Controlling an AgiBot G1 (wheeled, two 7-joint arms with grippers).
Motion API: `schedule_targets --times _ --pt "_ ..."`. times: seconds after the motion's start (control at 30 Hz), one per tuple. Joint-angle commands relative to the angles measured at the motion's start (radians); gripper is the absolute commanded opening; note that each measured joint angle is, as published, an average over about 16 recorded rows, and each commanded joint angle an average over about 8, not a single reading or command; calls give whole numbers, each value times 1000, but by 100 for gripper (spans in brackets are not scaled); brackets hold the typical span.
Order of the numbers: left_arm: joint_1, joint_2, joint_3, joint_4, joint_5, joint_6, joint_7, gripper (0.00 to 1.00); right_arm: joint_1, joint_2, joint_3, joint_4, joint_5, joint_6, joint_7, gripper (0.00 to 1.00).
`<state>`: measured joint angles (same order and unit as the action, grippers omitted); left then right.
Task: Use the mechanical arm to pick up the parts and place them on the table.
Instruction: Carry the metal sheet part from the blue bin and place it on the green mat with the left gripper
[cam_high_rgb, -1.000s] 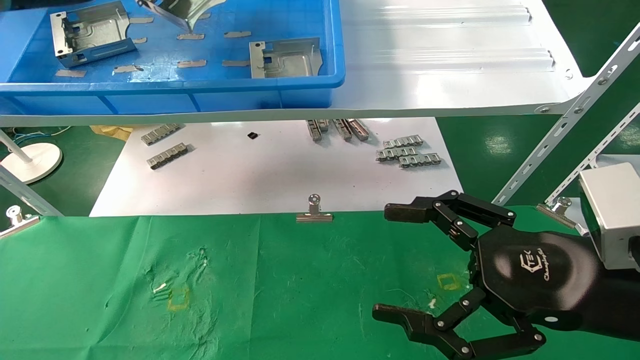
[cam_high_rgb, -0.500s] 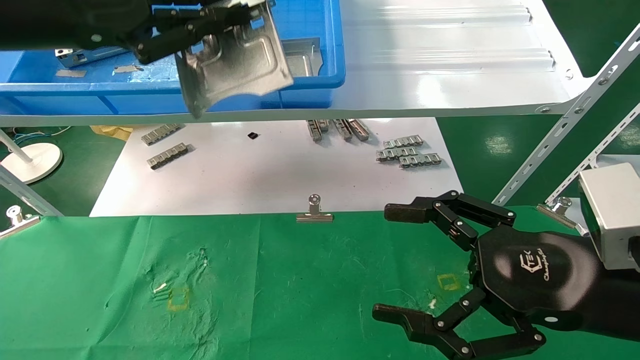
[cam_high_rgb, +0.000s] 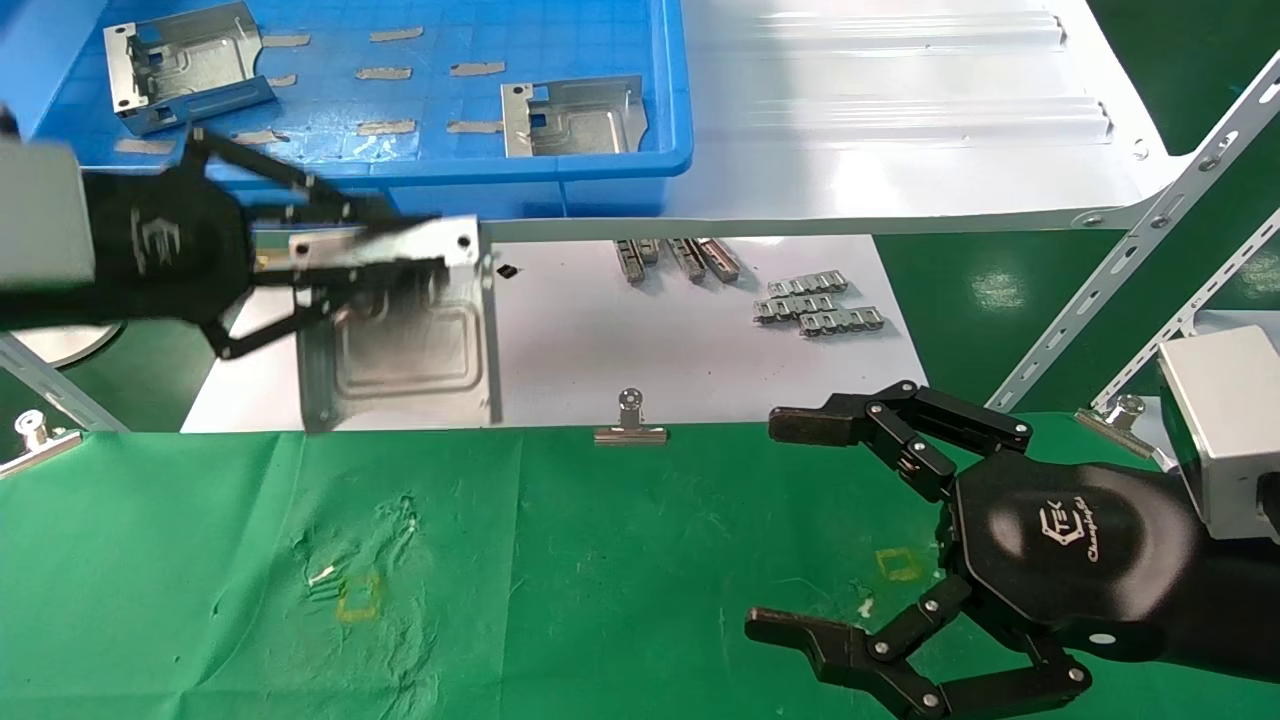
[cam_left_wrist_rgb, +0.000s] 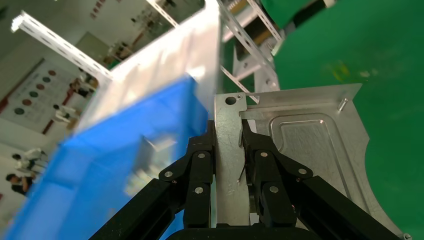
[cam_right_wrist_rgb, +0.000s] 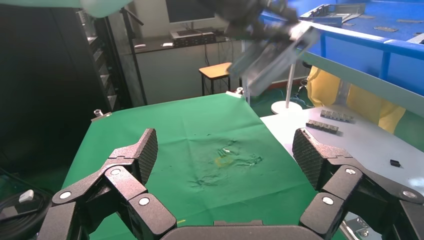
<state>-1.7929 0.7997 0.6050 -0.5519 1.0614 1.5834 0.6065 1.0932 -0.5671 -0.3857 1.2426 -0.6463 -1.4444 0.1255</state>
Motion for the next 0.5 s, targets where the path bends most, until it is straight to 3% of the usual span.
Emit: schedule_targets --times 0.03,0.3,0.5 --pt "34 -25 22 -15 -24 -9 31 0 0 0 0 0 0 0 0 100" --pt "76 -1 107 133 74 -8 173 0 0 0 0 0 0 0 0 100" --pt "111 -5 154 183 81 8 222 0 0 0 0 0 0 0 0 100"
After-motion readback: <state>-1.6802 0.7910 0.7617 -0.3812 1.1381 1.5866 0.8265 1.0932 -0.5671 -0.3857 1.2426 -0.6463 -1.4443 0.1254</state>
